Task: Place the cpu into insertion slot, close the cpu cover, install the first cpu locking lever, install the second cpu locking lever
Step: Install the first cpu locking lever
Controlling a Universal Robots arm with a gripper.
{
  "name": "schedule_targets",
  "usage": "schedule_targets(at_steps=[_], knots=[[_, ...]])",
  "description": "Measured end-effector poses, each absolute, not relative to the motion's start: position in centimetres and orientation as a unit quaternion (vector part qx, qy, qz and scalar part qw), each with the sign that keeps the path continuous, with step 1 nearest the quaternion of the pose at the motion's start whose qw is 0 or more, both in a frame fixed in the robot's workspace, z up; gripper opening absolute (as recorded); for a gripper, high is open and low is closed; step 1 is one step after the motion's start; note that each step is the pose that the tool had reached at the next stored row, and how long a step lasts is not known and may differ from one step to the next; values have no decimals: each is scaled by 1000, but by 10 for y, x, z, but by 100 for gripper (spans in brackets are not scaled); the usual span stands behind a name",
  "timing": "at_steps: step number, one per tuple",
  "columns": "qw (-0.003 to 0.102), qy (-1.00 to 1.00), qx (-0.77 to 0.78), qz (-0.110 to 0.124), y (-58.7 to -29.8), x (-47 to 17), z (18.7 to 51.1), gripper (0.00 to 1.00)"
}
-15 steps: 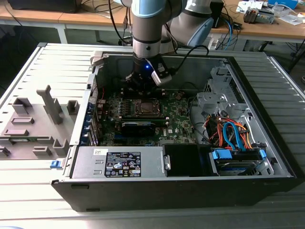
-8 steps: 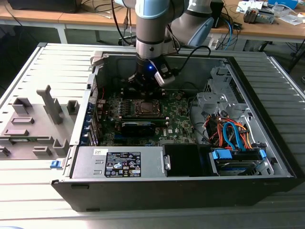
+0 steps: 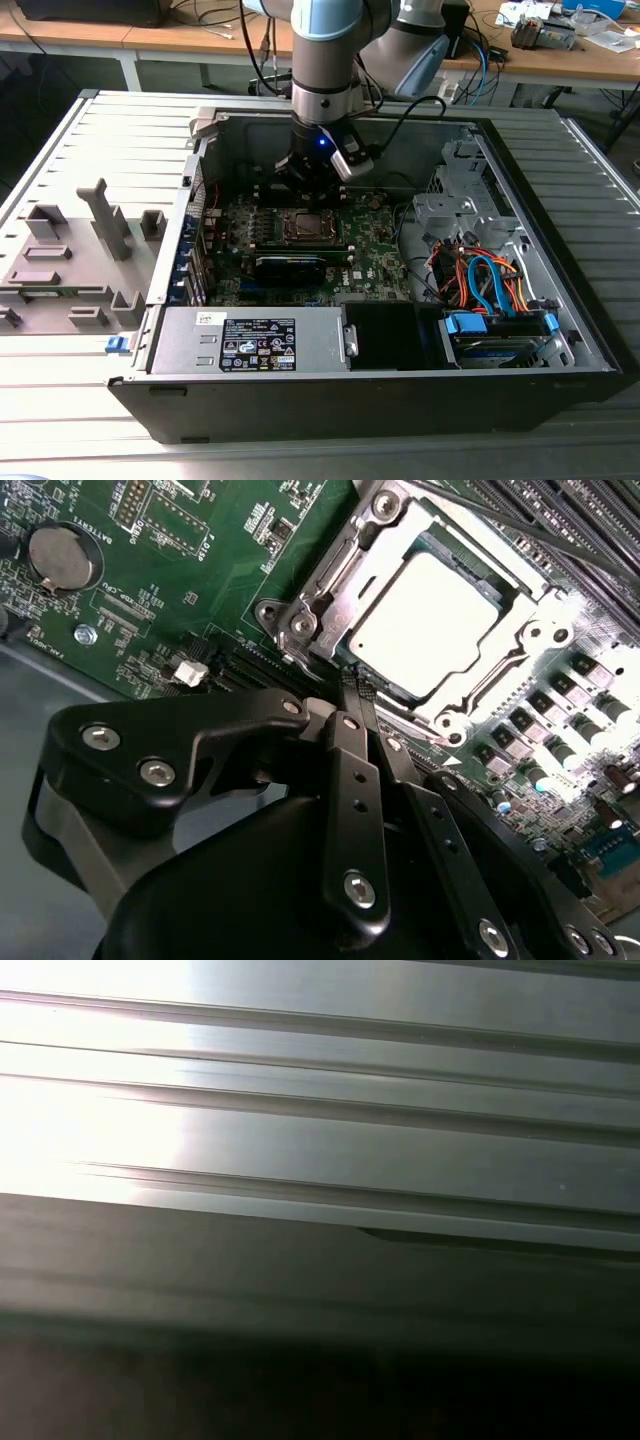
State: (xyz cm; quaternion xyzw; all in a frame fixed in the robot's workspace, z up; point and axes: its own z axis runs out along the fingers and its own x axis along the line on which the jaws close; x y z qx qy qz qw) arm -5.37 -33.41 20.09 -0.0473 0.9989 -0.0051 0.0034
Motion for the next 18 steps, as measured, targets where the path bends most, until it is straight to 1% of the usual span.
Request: schedule_targets(at_steps=[2,5,9,13,18], knots=[[3,999,-48,-5,-334,-54,202,11],[4,999,-48,-5,-334,-54,219,11],[3,999,-48,-5,-338,-54,220,11],[3,999,-48,-9,-351,-54,220,11],[3,999,-46,-20,-363,-54,219,11]])
